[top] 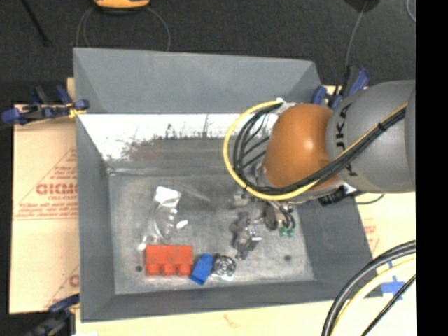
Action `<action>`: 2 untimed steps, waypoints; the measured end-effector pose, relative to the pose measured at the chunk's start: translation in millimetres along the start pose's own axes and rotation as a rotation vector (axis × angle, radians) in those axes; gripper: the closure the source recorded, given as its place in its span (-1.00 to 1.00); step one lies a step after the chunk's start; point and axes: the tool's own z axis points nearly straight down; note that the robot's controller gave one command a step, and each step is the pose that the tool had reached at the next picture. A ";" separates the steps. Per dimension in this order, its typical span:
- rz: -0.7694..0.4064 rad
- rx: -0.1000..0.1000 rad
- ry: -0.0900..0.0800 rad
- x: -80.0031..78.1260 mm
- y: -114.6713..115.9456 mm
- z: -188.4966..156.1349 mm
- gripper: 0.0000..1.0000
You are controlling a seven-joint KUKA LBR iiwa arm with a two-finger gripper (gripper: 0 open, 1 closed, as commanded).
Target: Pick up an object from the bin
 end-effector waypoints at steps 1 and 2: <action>-0.297 0.002 -0.004 20.2 -77.9 55.7 -1.00; -0.296 0.003 -0.006 19.0 -77.8 54.3 1.00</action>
Offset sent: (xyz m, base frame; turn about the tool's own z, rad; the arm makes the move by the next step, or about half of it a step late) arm -0.0215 -0.0765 -0.0573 -0.2988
